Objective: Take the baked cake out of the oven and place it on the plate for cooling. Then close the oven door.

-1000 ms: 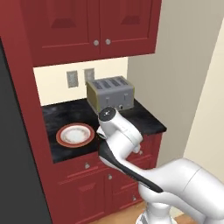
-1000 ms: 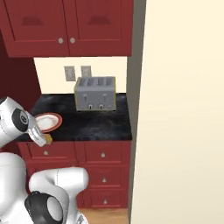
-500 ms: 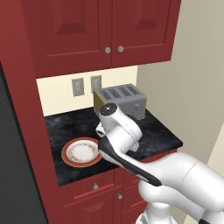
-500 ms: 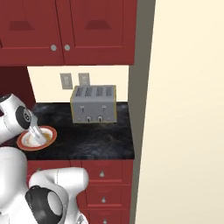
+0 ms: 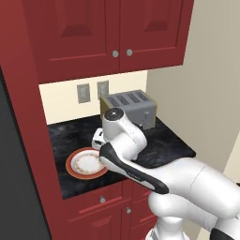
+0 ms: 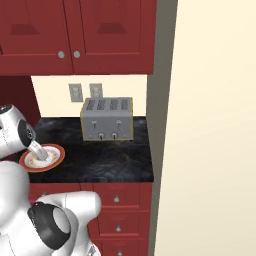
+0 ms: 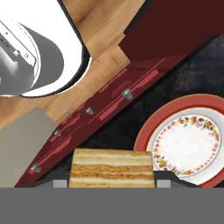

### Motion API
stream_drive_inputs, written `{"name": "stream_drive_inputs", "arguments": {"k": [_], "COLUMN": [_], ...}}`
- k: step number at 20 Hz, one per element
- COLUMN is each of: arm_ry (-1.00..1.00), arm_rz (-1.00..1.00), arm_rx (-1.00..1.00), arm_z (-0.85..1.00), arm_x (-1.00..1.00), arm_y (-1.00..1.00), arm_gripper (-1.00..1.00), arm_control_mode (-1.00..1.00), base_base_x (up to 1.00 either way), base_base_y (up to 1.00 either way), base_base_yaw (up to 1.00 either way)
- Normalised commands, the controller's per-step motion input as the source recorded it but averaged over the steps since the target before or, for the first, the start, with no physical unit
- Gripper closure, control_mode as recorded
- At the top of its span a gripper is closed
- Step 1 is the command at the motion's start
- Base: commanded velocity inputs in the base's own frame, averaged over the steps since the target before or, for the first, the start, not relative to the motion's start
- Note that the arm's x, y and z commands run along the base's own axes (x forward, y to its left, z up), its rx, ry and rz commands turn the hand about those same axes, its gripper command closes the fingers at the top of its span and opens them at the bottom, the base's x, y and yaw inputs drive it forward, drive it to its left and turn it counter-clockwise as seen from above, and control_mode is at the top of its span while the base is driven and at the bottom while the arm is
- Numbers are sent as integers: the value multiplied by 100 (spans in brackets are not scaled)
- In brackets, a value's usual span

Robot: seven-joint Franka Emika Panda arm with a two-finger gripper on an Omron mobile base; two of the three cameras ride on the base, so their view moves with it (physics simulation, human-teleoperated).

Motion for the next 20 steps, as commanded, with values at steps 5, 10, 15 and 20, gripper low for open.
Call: {"name": "stream_drive_inputs", "arguments": {"k": [5,10,15,20], "arm_ry": [-2,0,0,0], "arm_rz": [5,1,0,0], "arm_rx": [0,0,0,0], "arm_z": [-12,-5,-14,-30], "arm_x": [29,33,16,6], "arm_y": [36,32,25,10], "arm_gripper": [100,100,100,100], "arm_control_mode": [-100,-100,-100,-100], "base_base_x": [0,0,0,0], "base_base_y": [0,0,0,0], "base_base_yaw": [0,0,0,0]}}
